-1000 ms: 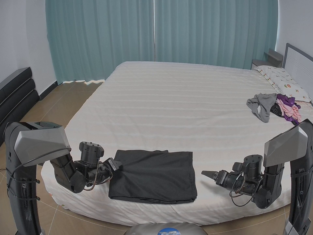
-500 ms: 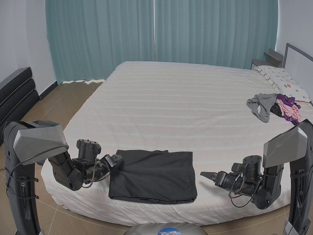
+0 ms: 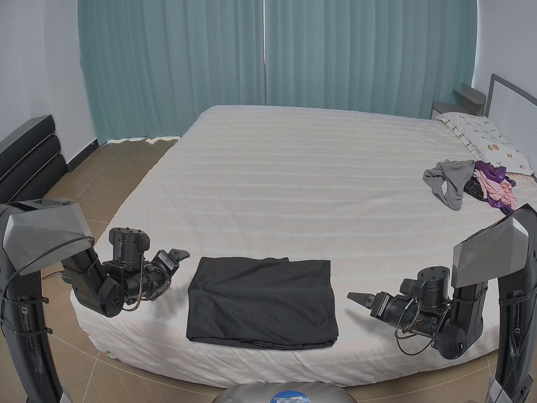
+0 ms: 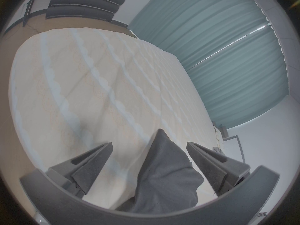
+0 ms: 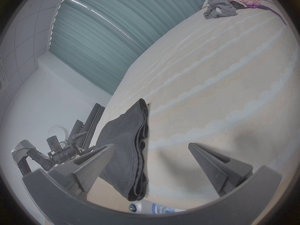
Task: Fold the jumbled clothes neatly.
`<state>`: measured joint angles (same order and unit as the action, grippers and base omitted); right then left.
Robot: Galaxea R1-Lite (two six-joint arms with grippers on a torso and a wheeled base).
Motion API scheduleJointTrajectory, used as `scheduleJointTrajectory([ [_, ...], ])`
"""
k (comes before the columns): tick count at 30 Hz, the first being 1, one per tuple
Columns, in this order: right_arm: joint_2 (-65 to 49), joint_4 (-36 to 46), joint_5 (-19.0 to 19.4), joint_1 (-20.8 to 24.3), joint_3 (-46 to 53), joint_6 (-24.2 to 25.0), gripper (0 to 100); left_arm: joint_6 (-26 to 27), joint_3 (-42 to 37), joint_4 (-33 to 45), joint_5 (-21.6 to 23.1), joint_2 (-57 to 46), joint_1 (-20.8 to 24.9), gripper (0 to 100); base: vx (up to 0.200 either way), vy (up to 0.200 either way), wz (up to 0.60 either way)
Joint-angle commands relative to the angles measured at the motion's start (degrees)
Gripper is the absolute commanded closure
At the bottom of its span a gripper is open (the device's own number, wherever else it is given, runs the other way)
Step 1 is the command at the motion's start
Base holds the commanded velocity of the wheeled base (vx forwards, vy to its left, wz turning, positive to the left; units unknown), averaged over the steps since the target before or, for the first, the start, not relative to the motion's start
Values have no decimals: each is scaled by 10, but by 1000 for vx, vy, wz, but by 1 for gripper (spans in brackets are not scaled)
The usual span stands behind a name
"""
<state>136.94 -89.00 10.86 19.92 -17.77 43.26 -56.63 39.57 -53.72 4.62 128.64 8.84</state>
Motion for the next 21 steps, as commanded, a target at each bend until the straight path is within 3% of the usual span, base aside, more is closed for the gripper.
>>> scheduleJointTrajectory([
  [1, -1, -8, -11, 1, 5, -1, 0, -6, -20, -3, 4, -32, -13, 0, 0, 0, 0],
  [5, -23, -8, -37, 1, 10, -2, 0, -7, -57, -3, 3, -83, -13, 0, 0, 0, 0],
  [10, -79, -8, -71, 17, 42, -2, 0, 3, -111, -34, -34, -124, -9, 0, 0, 0, 0],
  [13, -175, -8, -128, 34, 91, -8, 0, 6, -197, -122, -50, -192, -9, 0, 0, 0, 0],
  [16, -258, -8, -160, 35, 124, -29, 0, 34, -244, -147, -51, -259, -9, 0, 0, 0, 0],
  [20, -366, -8, -164, 33, 171, -62, 0, 89, -281, -147, -53, -351, -12, 0, 0, 0, 0],
  [21, -425, -2, -168, 34, 178, -63, 0, 107, -294, -140, -53, -415, -11, 0, 0, 0, 0],
])
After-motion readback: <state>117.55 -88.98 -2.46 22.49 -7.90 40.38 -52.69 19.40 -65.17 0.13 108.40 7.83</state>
